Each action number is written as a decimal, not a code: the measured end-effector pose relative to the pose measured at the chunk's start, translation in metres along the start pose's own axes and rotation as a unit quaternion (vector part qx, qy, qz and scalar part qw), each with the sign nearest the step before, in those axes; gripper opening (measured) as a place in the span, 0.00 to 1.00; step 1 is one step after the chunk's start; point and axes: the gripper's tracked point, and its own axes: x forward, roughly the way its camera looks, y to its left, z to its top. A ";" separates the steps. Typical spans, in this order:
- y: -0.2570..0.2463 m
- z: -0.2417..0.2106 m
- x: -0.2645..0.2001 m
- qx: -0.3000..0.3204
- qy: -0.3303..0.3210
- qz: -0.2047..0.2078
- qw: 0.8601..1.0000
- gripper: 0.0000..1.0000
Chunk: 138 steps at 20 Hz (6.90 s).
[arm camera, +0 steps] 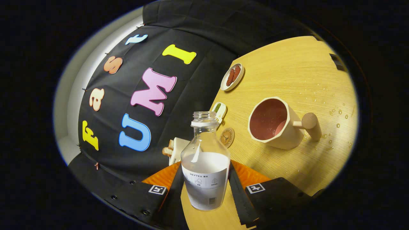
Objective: Take the bottle from table, then pour the juice into the cup, finally place the bottle on the coaster
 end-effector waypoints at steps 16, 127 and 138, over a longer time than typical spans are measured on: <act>-0.025 -0.001 0.003 0.132 0.013 0.010 0.991 0.75; 0.023 0.035 0.021 0.549 0.022 0.038 0.835 0.75; 0.019 0.038 0.020 0.580 -0.007 0.036 0.814 0.75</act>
